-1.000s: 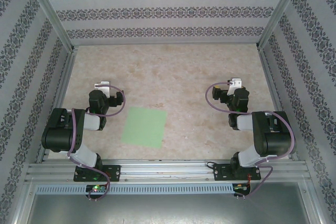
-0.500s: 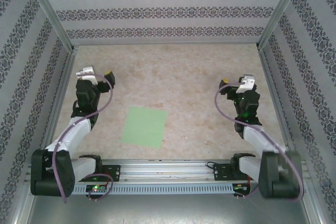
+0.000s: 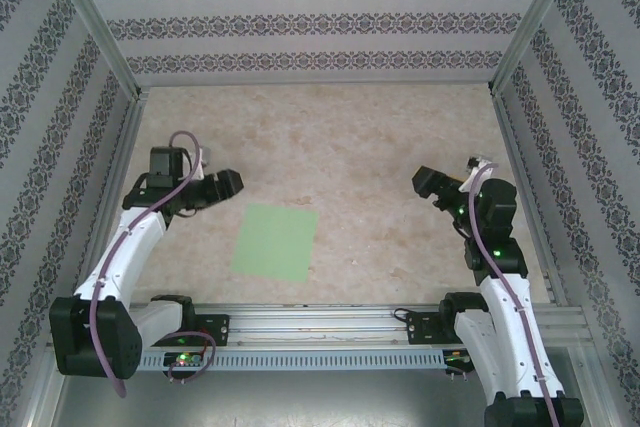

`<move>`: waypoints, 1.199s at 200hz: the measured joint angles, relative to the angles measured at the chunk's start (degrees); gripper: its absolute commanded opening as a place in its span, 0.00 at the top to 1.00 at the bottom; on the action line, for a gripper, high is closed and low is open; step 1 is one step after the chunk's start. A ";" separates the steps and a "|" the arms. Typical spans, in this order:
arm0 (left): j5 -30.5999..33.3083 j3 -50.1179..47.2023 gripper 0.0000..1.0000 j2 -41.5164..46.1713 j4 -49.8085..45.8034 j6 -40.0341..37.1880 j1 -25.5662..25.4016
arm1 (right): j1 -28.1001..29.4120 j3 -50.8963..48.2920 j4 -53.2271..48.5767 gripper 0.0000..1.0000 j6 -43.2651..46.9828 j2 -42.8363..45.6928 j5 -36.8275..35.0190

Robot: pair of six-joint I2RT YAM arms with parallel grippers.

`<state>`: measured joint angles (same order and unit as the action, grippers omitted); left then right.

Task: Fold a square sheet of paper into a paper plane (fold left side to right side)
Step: Move the square sheet of paper to the center of the table.

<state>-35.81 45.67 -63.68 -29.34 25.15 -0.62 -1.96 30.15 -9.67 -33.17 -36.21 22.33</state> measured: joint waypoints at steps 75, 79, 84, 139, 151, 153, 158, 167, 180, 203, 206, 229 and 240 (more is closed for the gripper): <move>-5.07 -2.71 0.54 -9.84 -3.82 1.09 -16.13 | 17.00 -1.68 -5.92 0.02 -2.84 -13.68 0.76; -4.81 -2.71 0.54 -10.71 -3.74 1.09 -16.81 | 17.90 -1.42 -6.19 0.02 -2.62 -14.62 0.33; -4.48 -2.71 0.56 -11.58 -3.54 1.14 -17.33 | 18.97 -0.98 -6.58 0.02 -2.47 -15.82 -0.39; -3.32 -4.07 0.64 -20.55 2.43 2.60 -19.23 | 23.61 3.02 -6.54 0.02 -1.25 -22.01 -5.42; -3.17 -4.52 0.67 -22.64 3.80 3.06 -19.67 | 23.61 3.08 -6.40 0.02 -1.14 -22.45 -6.32; -3.17 -4.59 0.67 -22.86 4.02 3.10 -19.71 | 23.61 3.08 -6.40 0.02 -1.14 -22.49 -6.49; -3.13 -4.72 0.68 -23.69 4.57 3.43 -19.91 | 23.61 3.08 -6.40 0.02 -1.14 -22.62 -6.75; -3.08 -4.81 0.70 -25.03 5.51 3.80 -20.15 | 23.61 3.08 -6.36 0.02 -0.98 -22.82 -7.39; -3.13 -4.85 0.74 -26.77 6.88 4.59 -20.46 | 23.61 3.08 -6.23 0.02 -0.79 -23.15 -8.20; -4.26 -4.83 0.79 -28.35 10.03 6.82 -21.14 | 23.61 3.10 -6.10 0.02 -0.17 -23.78 -9.66; -4.42 -4.83 0.80 -28.61 10.54 7.32 -21.24 | 23.61 3.10 -6.08 0.02 0.00 -23.87 -9.84; -5.64 -4.83 0.84 -30.49 15.56 11.34 -22.64 | 23.61 3.10 -5.95 0.02 0.37 -24.11 -12.07; -6.16 -4.81 0.84 -31.54 18.80 13.90 -23.43 | 23.61 3.13 -5.92 0.02 0.35 -24.13 -13.44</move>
<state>-41.98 40.86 -95.22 -10.55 39.05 -24.05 21.65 33.28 -15.59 -32.82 -60.34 8.88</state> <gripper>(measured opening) 0.161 0.982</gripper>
